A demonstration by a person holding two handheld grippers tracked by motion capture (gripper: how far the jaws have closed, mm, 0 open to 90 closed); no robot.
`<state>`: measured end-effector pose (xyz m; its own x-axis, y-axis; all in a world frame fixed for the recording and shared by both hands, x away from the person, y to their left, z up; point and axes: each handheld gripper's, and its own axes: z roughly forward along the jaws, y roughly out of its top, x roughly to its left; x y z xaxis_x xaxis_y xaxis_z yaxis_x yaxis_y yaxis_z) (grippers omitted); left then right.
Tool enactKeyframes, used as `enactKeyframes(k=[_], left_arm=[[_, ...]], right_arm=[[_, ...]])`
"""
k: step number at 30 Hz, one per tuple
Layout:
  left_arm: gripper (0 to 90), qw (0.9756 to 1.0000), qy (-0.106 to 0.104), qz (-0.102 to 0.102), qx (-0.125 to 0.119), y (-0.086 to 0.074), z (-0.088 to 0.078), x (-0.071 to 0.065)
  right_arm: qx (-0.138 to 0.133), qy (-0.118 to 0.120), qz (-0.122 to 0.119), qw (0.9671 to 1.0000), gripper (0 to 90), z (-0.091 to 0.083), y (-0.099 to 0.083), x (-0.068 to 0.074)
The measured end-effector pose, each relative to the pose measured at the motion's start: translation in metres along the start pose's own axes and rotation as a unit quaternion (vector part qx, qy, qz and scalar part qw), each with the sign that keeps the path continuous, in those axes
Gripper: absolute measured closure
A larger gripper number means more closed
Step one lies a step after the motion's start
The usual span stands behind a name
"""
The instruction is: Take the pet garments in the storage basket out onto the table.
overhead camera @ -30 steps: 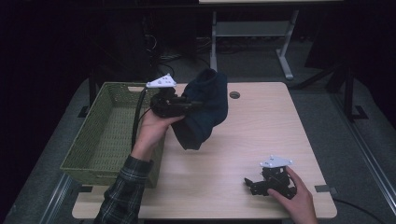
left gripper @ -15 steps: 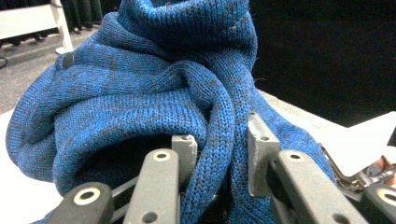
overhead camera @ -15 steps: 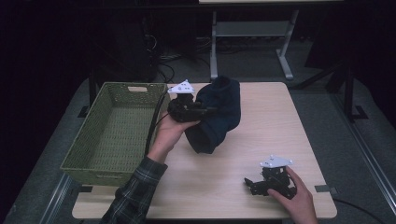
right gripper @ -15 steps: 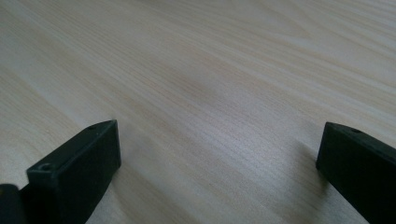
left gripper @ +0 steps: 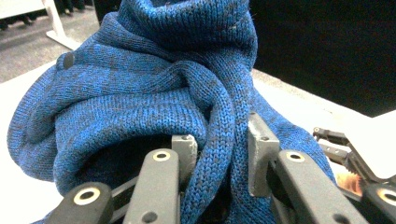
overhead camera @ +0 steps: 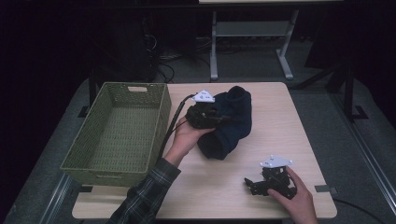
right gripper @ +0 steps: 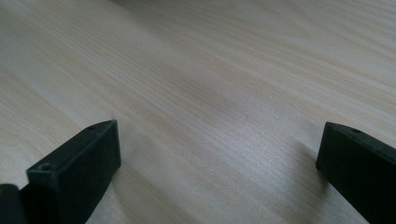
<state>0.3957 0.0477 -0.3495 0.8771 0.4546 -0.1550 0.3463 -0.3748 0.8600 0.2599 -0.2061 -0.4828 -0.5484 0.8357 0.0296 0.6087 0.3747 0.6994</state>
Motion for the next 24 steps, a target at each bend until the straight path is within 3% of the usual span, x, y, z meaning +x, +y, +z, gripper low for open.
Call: enactKeyframes(k=[13,24], left_arm=[[69.7,0.9976,-0.012,-0.005,0.068,-0.027,0.054,-0.001],[68.2,0.9943,-0.018,-0.002,0.105,-0.044,0.083,0.004]], right_arm=[[0.001,0.001,0.001,1.0,0.0,0.0,0.0,0.0],[0.0,0.001,-0.002,1.0,0.0,0.0,0.0,0.0]])
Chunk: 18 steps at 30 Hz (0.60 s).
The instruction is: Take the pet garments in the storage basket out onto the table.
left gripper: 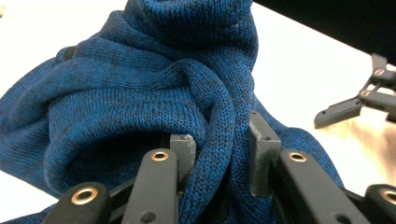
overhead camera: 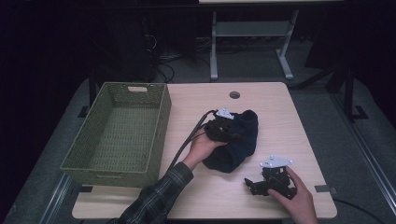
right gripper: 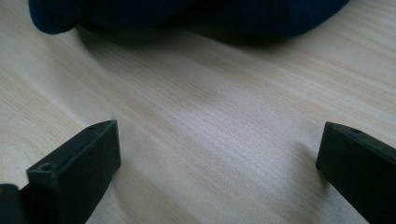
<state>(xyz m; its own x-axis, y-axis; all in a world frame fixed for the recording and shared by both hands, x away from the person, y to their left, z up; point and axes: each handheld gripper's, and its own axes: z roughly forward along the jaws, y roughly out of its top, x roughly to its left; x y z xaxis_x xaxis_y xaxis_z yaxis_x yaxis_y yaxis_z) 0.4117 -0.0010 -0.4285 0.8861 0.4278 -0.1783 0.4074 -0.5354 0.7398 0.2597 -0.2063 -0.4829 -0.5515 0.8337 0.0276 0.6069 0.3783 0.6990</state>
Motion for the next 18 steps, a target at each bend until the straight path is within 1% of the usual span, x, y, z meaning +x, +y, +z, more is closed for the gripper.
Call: enactKeyframes(k=[2,3,4,6,7,8,13,15,16,18], left_arm=[[66.8,0.9999,-0.002,0.007,0.011,-0.003,0.006,0.0],[64.6,0.9999,0.0,0.006,0.015,-0.004,0.008,-0.001],[61.8,0.9998,0.003,0.011,0.018,-0.005,0.01,-0.001],[54.9,0.9997,0.004,0.014,0.018,-0.005,0.009,-0.001],[50.7,0.9998,0.004,0.012,0.016,-0.005,0.009,-0.001],[47.4,0.9998,0.006,0.011,0.011,-0.004,0.007,-0.001],[33.9,0.9995,0.02,0.021,0.009,-0.002,-0.003,0.0],[30.2,0.9996,0.016,0.02,0.009,-0.001,-0.007,0.001],[28.5,0.9998,0.012,0.015,0.005,-0.001,-0.01,0.001],[25.1,0.9998,0.013,0.016,0.004,-0.001,-0.015,0.002]], right_arm=[[0.0,0.0,0.001,1.0,0.0,0.0,0.0,0.0],[0.0,0.0,0.0,1.0,0.0,0.0,0.0,0.0],[0.0,0.0,-0.001,1.0,0.0,0.0,0.0,0.0],[0.0,0.001,0.0,1.0,0.0,0.0,0.0,0.0],[0.0,0.001,0.0,1.0,0.0,0.0,0.0,0.0],[0.0,0.001,0.0,1.0,0.0,0.0,0.0,0.0],[0.0,0.002,0.001,1.0,0.0,0.0,0.0,0.0],[0.001,0.002,0.001,1.0,0.0,0.0,0.0,0.0],[0.001,0.002,0.001,1.0,0.0,0.0,0.0,0.0],[0.0,0.002,0.001,1.0,0.0,0.0,0.0,0.0]])
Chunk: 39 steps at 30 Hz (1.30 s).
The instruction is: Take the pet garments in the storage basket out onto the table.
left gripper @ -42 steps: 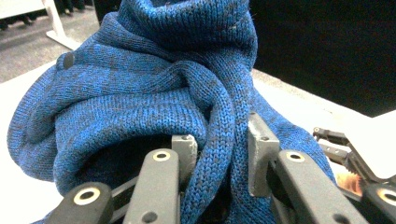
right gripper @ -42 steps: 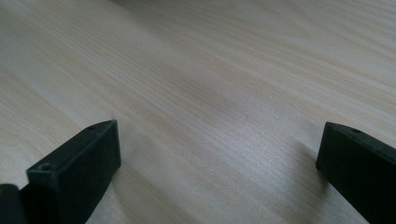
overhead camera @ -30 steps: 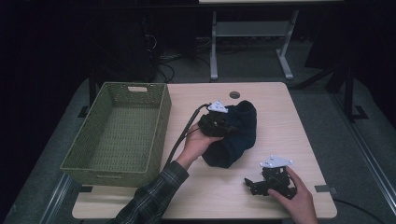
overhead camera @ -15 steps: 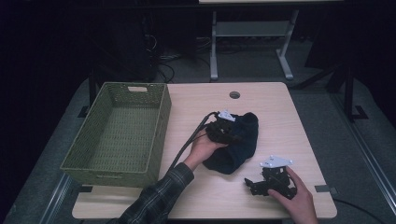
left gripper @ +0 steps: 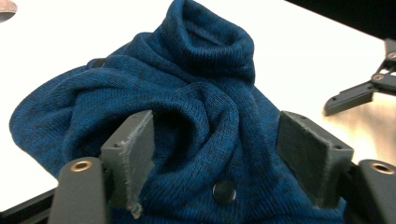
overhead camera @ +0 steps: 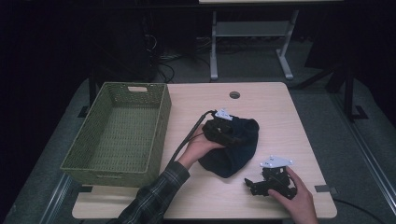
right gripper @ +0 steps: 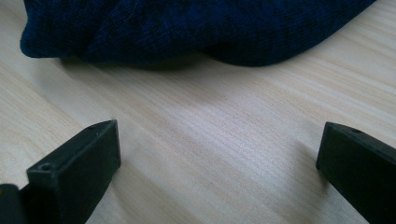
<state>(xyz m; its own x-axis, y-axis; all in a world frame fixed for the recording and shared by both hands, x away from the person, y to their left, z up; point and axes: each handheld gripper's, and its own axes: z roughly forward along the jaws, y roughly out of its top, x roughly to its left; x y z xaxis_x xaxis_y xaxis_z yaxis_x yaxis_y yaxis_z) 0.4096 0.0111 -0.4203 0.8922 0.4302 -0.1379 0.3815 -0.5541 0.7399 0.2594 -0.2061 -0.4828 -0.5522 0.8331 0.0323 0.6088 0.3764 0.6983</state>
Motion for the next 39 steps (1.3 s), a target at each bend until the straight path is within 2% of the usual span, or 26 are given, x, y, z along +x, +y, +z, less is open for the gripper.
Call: enactKeyframes(k=[2,4,7,9,15,16,25,31,39], left_arm=[[20.9,1.0,0.004,-0.006,-0.001,0.0,-0.003,0.0],[16.7,1.0,0.007,-0.003,0.002,-0.001,-0.007,0.0],[13.8,0.9998,0.012,-0.016,-0.002,-0.005,-0.011,0.0],[13.7,0.9996,0.015,-0.021,-0.006,-0.007,-0.014,0.0],[13.6,0.9996,0.025,-0.009,0.0,-0.015,-0.027,-0.003],[13.5,0.9995,0.027,-0.016,-0.003,-0.017,-0.028,-0.004],[13.5,0.9987,0.046,-0.017,-0.006,-0.034,-0.052,-0.008],[13.5,0.9986,0.051,-0.014,-0.011,-0.041,-0.062,-0.016],[13.5,0.9976,0.061,-0.023,-0.024,-0.053,-0.075,-0.027]], right_arm=[[0.0,0.0,-0.001,1.0,0.0,0.0,0.0,0.0],[0.0,0.001,-0.001,1.0,0.0,0.0,0.0,0.0],[0.0,0.001,-0.001,1.0,0.0,0.0,0.0,0.0],[0.0,0.001,-0.001,1.0,0.0,0.0,0.0,0.0],[0.0,0.003,0.001,1.0,0.0,0.0,-0.001,0.0],[0.0,0.003,0.002,1.0,0.0,0.0,-0.001,0.001],[0.001,0.006,-0.002,1.0,0.0,-0.001,-0.001,0.0],[0.001,0.007,-0.004,1.0,0.0,-0.001,-0.001,0.0],[0.001,0.007,-0.004,1.0,0.0,-0.001,-0.001,-0.001]])
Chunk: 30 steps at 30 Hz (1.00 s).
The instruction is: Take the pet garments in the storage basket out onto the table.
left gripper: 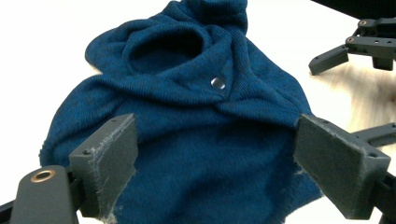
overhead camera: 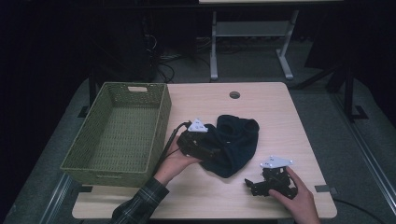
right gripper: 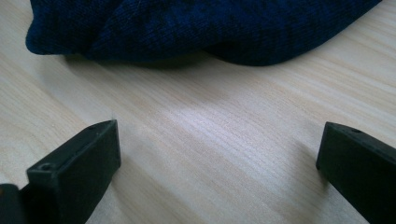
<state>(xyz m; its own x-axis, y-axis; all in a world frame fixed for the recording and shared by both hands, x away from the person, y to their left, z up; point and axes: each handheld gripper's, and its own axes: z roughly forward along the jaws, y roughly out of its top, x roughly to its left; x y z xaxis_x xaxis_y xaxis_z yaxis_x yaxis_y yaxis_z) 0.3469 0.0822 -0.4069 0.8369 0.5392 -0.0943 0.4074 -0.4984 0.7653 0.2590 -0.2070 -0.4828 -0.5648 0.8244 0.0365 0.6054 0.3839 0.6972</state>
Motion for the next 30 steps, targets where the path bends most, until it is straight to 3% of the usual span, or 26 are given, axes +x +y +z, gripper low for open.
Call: enactKeyframes(k=[7,30], left_arm=[[13.6,1.0,0.002,-0.002,-0.004,-0.012,-0.009,-0.005],[13.5,0.9991,0.018,-0.01,0.036,-0.055,-0.012,-0.009]], right_arm=[[0.0,0.0,0.0,1.0,0.0,0.0,0.0,0.0],[0.0,0.0,0.0,1.0,0.0,0.0,0.0,0.0]])
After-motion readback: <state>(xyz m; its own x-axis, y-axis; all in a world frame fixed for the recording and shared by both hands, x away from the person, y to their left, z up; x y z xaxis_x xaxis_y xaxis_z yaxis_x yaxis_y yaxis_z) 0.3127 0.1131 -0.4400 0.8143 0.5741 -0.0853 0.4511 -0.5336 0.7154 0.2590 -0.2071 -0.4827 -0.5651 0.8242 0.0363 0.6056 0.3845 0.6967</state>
